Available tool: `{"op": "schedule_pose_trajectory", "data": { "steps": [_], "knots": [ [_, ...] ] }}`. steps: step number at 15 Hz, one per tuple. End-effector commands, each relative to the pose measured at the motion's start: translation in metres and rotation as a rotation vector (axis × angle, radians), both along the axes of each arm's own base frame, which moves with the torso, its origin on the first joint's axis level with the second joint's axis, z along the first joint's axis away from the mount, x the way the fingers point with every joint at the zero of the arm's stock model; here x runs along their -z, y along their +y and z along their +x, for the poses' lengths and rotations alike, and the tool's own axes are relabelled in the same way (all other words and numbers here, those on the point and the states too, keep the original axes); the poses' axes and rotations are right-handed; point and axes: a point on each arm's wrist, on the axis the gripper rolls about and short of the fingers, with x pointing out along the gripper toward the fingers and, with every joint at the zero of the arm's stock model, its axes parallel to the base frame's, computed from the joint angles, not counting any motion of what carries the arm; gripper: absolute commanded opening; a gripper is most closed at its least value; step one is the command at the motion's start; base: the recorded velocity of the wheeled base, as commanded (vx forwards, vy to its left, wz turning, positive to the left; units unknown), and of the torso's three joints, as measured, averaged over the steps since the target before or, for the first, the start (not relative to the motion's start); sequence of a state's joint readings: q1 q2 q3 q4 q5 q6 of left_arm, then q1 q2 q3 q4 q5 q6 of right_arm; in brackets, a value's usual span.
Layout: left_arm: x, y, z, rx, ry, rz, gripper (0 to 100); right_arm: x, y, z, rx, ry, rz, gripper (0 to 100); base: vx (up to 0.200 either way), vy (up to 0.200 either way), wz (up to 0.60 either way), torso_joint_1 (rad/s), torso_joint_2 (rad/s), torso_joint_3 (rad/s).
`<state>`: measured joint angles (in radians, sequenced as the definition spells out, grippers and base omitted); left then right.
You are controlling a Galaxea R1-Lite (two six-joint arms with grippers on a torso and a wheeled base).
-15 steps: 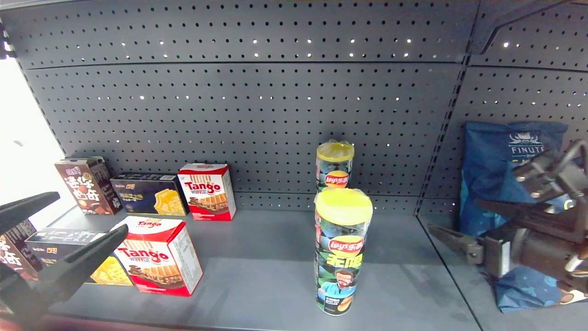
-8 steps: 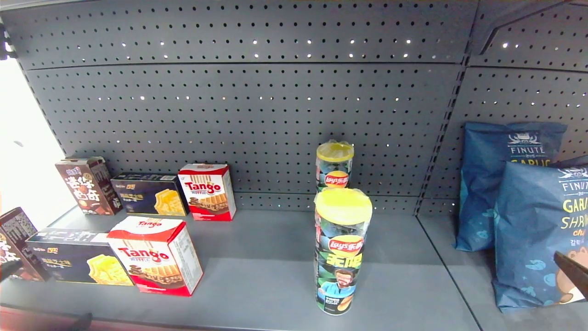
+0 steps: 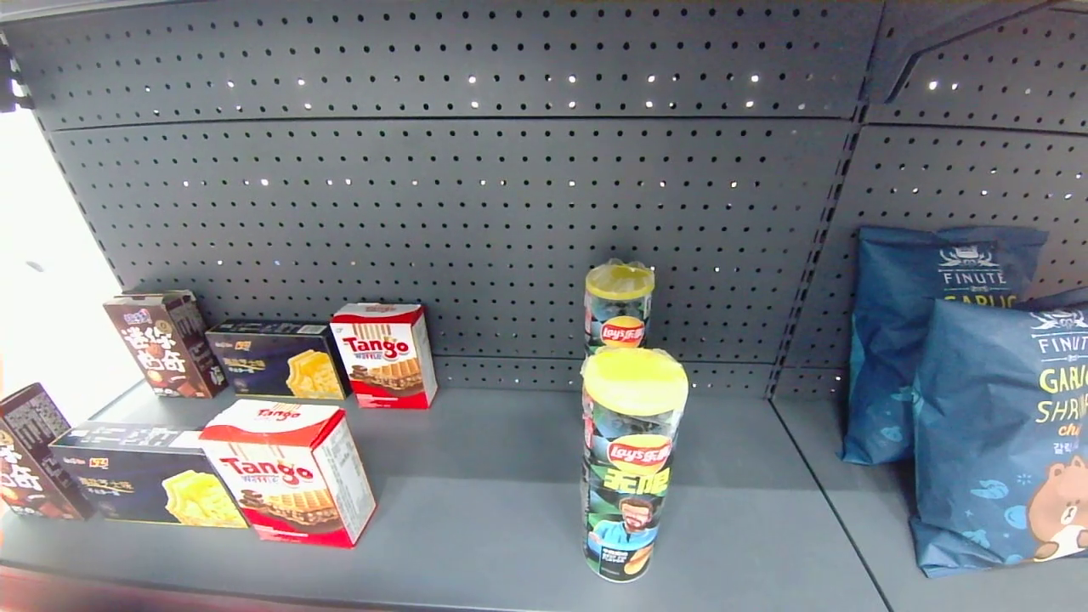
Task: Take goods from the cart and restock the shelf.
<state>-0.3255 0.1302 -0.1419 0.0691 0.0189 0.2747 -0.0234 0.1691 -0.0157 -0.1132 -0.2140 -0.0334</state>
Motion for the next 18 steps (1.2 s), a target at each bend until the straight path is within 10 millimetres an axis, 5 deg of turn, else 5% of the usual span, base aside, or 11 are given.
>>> {"op": "schedule_pose_trajectory", "data": {
  "steps": [1, 6, 9, 18],
  "knots": [
    [0.006, 0.003, -0.008, -0.001, -0.057, -0.019, 100, 0.011, 0.003, -0.007, -0.135, -0.026, -0.008, 100, 0.000, 0.000, 0.00, 0.000, 0.00, 0.000],
    [0.018, 0.004, -0.012, 0.008, -0.013, -0.003, 100, 0.014, 0.006, -0.009, -0.381, -0.019, -0.023, 100, 0.000, 0.000, 0.00, 0.000, 0.00, 0.000],
    [0.022, 0.003, -0.011, 0.013, 0.002, 0.002, 100, 0.018, 0.005, -0.012, -0.223, -0.038, 0.084, 100, 0.000, 0.000, 0.00, 0.000, 0.00, 0.000],
    [0.022, 0.004, -0.011, -0.005, 0.001, -0.014, 100, 0.019, 0.004, -0.013, -0.224, -0.049, 0.058, 100, 0.000, 0.000, 0.00, 0.000, 0.00, 0.000]
  ]
}}
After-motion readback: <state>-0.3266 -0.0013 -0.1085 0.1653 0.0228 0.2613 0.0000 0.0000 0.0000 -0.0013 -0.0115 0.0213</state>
